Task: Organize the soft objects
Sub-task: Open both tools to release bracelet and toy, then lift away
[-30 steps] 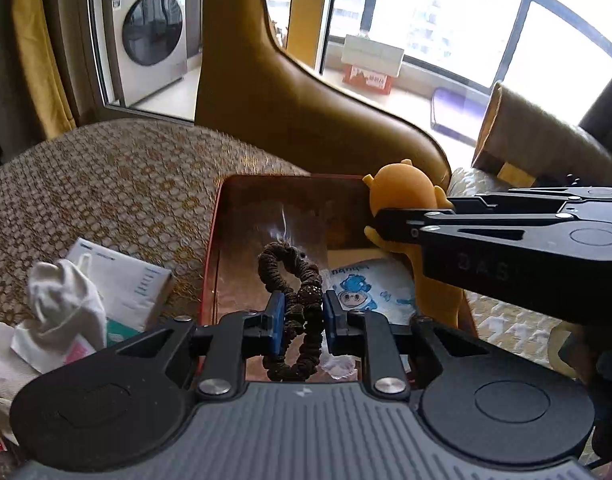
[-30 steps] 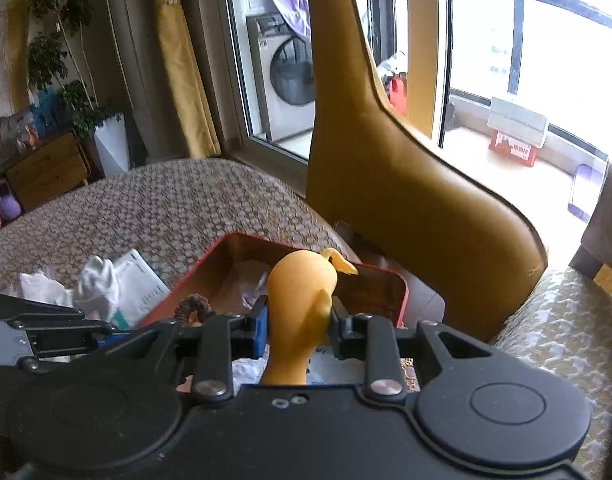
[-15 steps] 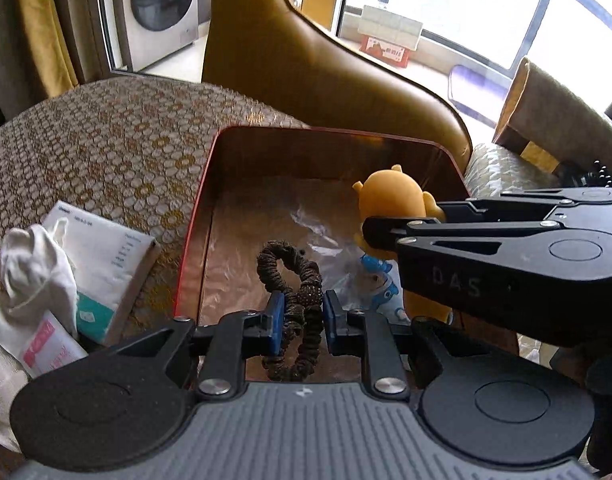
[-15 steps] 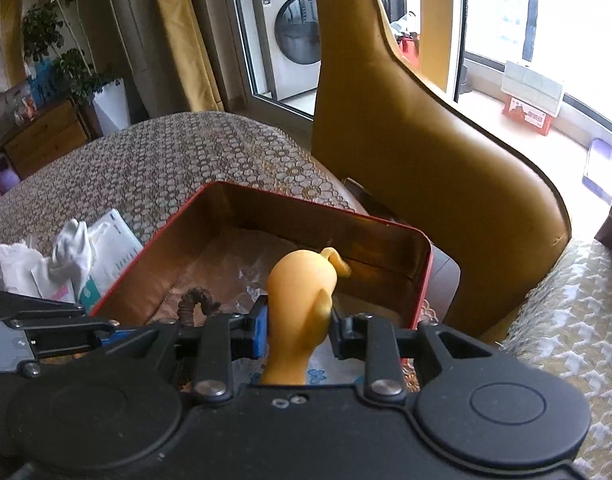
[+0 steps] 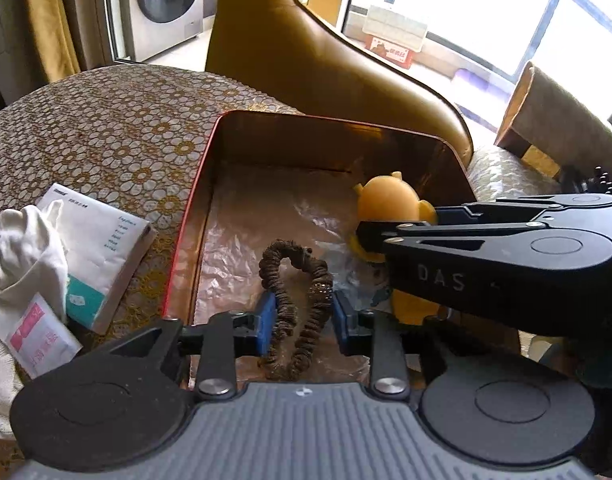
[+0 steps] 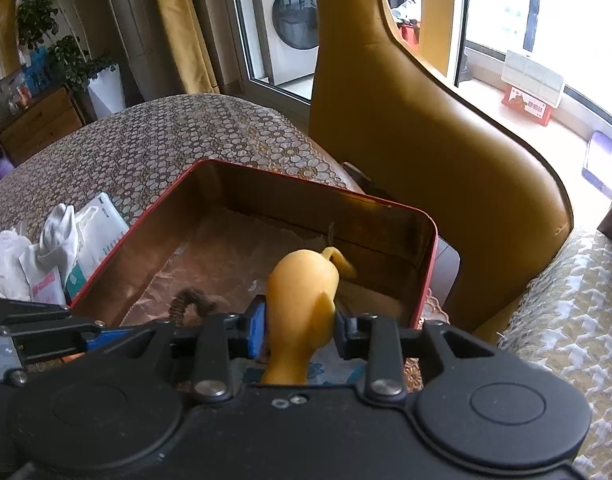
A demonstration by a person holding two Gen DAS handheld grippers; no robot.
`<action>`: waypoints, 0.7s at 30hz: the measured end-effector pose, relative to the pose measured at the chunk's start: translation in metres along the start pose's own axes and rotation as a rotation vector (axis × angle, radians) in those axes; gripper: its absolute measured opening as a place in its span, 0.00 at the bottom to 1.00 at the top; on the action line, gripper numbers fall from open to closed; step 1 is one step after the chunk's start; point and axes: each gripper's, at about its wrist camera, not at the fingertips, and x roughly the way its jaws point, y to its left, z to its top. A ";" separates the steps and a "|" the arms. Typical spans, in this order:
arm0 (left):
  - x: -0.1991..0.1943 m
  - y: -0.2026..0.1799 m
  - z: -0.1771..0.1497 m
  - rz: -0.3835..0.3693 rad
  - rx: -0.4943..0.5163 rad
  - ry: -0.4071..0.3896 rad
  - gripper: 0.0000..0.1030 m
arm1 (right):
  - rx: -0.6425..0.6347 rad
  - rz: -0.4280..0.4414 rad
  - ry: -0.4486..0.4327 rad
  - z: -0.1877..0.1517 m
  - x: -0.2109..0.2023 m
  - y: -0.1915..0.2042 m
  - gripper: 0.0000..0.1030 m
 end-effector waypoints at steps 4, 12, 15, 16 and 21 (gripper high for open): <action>-0.004 -0.002 -0.001 -0.039 0.011 -0.021 0.46 | 0.014 0.002 0.007 0.002 -0.001 0.001 0.43; -0.030 -0.006 -0.008 -0.072 0.042 -0.099 0.64 | 0.014 0.009 -0.026 0.008 -0.020 0.016 0.51; -0.045 -0.002 -0.011 -0.092 0.039 -0.124 0.64 | 0.004 0.009 -0.050 0.009 -0.032 0.028 0.56; -0.051 0.000 -0.013 -0.093 0.036 -0.132 0.64 | 0.001 0.009 -0.057 0.009 -0.035 0.031 0.56; -0.079 0.012 -0.021 -0.094 0.032 -0.170 0.64 | -0.016 0.011 -0.080 0.008 -0.056 0.051 0.60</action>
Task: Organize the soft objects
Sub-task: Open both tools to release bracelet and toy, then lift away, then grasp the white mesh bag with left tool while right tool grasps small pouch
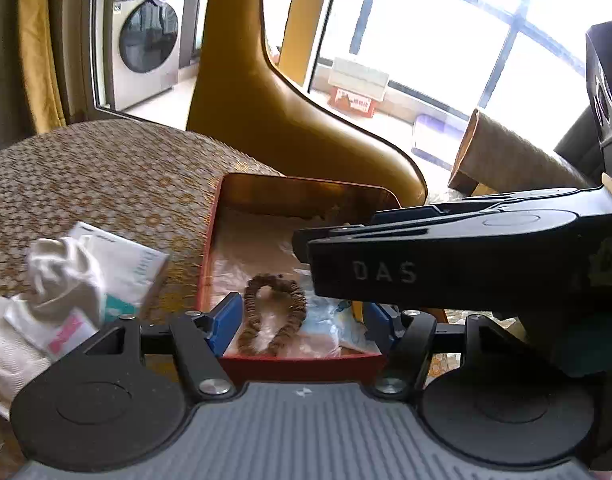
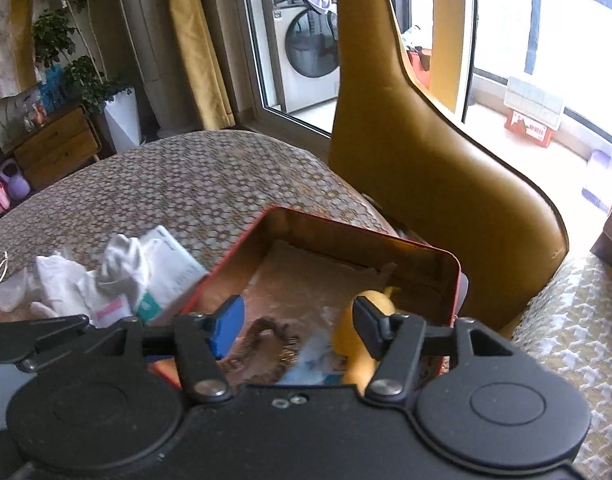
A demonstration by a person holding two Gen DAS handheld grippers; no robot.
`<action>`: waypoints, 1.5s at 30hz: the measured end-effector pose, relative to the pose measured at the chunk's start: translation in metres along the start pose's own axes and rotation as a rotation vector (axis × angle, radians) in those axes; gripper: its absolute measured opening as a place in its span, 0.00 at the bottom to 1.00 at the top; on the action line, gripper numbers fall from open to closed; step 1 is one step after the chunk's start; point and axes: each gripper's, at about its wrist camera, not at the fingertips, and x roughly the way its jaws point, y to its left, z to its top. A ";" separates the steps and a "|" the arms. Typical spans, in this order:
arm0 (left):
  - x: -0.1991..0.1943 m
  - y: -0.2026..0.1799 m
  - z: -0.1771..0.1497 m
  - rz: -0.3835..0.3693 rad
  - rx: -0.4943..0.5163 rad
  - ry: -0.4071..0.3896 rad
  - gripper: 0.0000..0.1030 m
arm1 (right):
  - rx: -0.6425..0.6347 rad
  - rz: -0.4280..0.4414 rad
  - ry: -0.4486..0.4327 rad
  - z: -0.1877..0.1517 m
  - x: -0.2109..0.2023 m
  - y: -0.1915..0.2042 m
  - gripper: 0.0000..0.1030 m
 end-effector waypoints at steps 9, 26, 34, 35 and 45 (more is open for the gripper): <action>-0.062 0.022 -0.021 0.015 -0.013 -0.040 0.64 | -0.013 0.029 -0.039 -0.006 -0.037 0.040 0.64; -0.155 0.072 -0.068 0.082 -0.069 -0.095 0.82 | -0.056 0.125 -0.098 -0.030 -0.092 0.118 0.85; -0.188 0.113 -0.078 0.105 -0.126 -0.117 0.91 | -0.050 0.168 -0.107 -0.035 -0.102 0.139 0.91; -0.191 0.119 -0.079 0.109 -0.133 -0.123 0.94 | -0.050 0.177 -0.108 -0.036 -0.103 0.141 0.91; -0.211 0.178 -0.077 0.165 -0.176 -0.105 0.97 | -0.076 0.253 -0.109 -0.038 -0.104 0.168 0.94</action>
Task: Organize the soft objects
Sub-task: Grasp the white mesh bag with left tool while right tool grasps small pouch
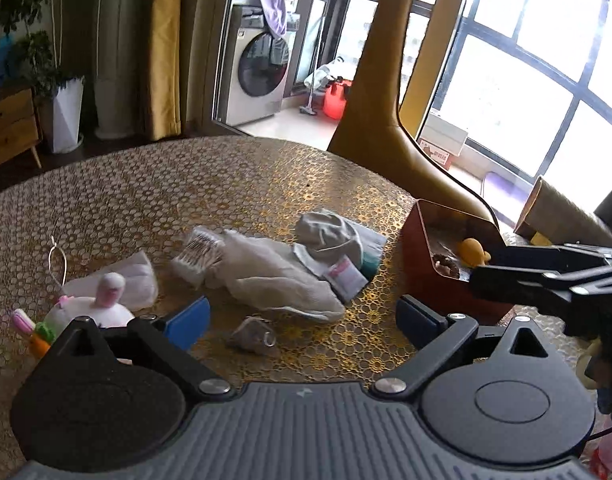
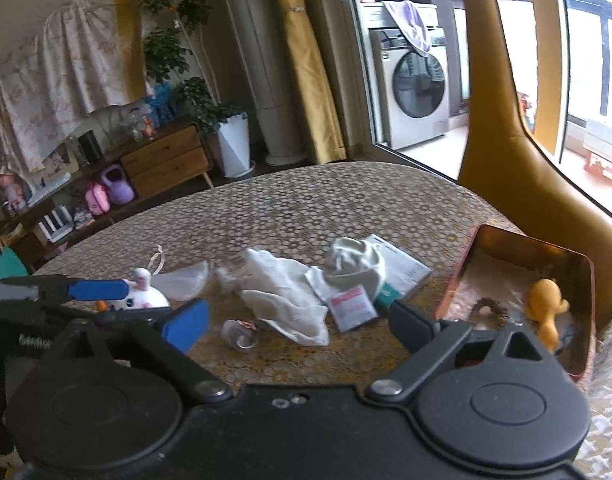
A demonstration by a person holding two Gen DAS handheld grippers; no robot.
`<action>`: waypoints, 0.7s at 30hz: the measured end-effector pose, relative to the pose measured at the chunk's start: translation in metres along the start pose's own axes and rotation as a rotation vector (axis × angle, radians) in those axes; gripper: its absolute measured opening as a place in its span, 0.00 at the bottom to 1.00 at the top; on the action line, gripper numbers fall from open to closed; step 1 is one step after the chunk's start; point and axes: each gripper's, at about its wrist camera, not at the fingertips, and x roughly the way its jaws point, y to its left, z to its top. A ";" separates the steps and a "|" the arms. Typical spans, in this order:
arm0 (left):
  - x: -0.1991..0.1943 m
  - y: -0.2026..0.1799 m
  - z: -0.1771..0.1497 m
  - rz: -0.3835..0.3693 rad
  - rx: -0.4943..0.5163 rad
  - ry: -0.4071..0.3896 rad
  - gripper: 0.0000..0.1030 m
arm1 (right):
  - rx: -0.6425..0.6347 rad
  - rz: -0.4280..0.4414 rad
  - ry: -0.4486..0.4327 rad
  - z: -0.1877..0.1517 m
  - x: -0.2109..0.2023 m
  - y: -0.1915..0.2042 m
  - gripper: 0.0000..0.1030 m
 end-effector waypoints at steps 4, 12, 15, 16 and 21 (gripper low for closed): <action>0.004 0.028 0.011 0.018 -0.045 0.026 0.97 | -0.018 0.027 0.007 0.004 0.007 0.009 0.94; 0.023 0.098 0.050 -0.012 -0.146 0.129 0.97 | -0.058 0.061 0.073 -0.001 0.043 0.024 0.94; 0.039 0.122 0.063 -0.012 -0.185 0.179 0.97 | -0.082 0.066 0.100 -0.005 0.057 0.029 0.94; 0.045 0.127 0.066 -0.002 -0.184 0.194 0.97 | -0.089 0.070 0.109 -0.006 0.062 0.030 0.94; 0.079 0.154 0.079 0.068 -0.170 0.273 0.97 | -0.117 0.090 0.162 -0.012 0.091 0.036 0.94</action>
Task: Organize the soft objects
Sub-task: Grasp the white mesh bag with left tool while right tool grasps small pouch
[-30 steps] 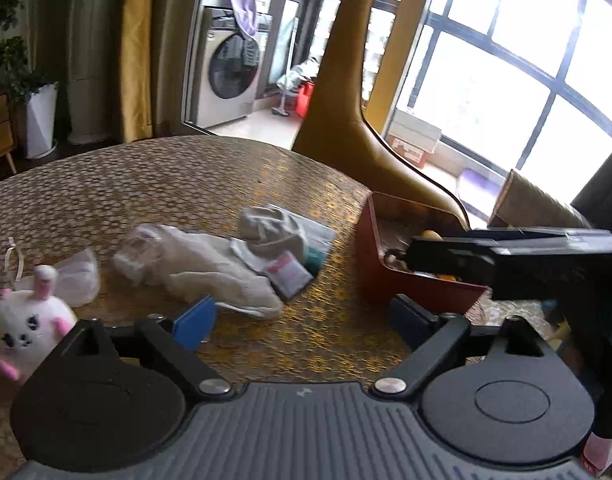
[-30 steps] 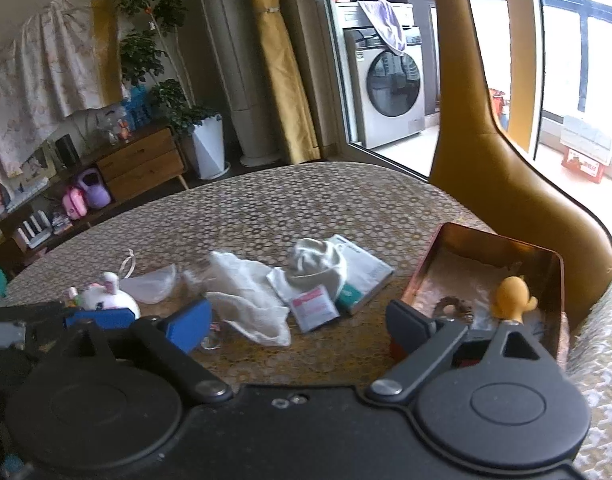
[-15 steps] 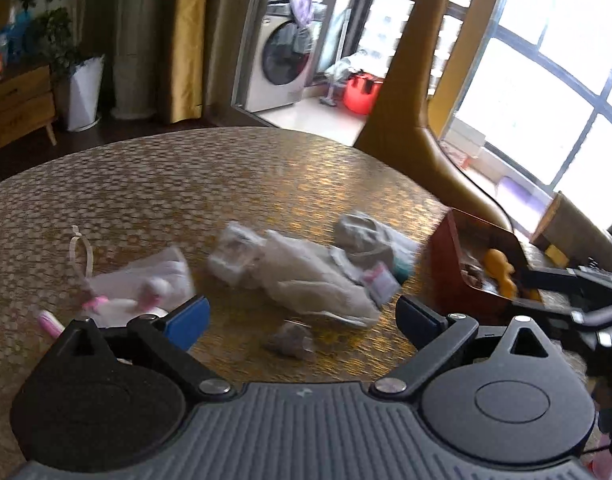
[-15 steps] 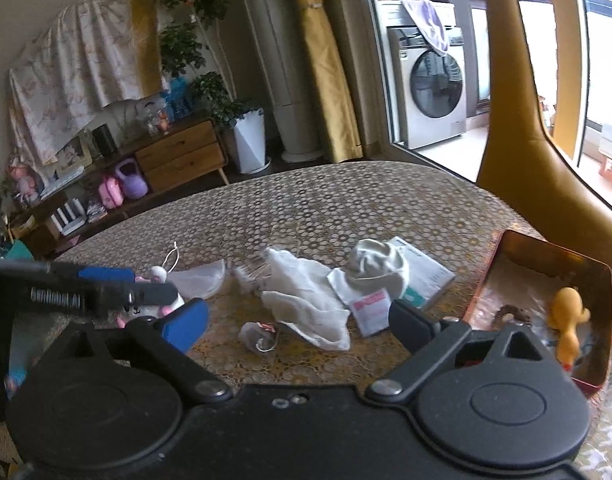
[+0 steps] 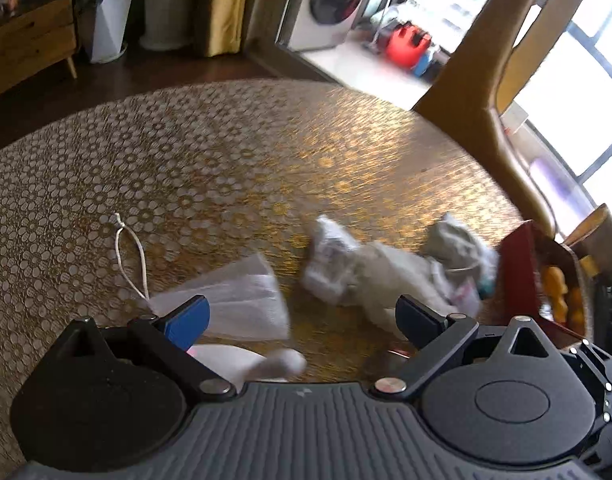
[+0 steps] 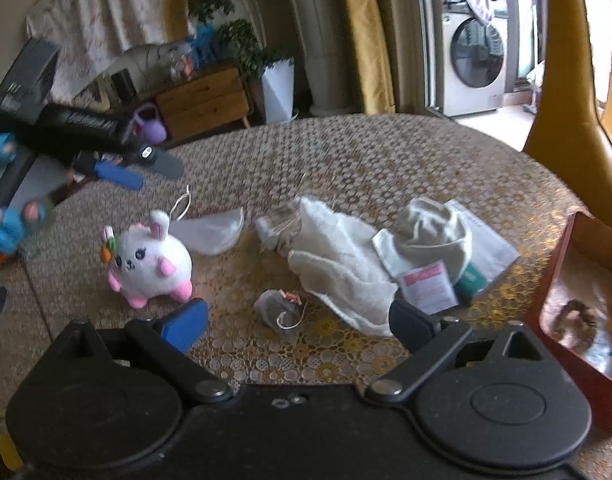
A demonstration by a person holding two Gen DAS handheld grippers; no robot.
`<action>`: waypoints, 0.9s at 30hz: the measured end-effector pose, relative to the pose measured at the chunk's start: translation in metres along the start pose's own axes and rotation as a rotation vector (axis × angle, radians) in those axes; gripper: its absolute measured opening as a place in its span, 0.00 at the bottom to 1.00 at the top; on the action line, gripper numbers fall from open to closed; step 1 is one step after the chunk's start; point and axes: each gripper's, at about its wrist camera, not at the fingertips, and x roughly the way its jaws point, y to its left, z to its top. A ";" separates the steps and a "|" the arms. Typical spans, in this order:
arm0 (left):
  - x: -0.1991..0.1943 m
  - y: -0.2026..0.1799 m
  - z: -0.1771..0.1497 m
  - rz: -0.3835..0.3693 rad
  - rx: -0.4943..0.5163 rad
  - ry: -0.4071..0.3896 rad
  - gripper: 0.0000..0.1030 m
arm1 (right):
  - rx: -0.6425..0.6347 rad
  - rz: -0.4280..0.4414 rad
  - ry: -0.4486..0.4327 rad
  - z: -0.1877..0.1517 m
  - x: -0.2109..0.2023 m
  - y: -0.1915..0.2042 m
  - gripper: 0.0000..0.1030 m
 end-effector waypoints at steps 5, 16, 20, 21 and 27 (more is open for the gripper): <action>0.034 0.025 0.014 0.021 -0.041 0.098 0.97 | -0.049 0.012 0.048 -0.001 0.027 0.007 0.94; 0.092 0.032 0.027 0.034 0.080 0.255 0.97 | -0.120 0.043 0.128 0.001 0.078 0.019 0.94; 0.111 0.019 0.025 0.045 0.170 0.301 0.97 | -0.154 0.028 0.157 -0.001 0.095 0.023 0.91; 0.115 0.015 0.025 0.061 0.192 0.312 0.97 | -0.158 0.024 0.165 -0.002 0.100 0.024 0.90; 0.127 0.011 0.020 0.148 0.266 0.324 0.96 | -0.165 0.003 0.185 -0.003 0.117 0.025 0.83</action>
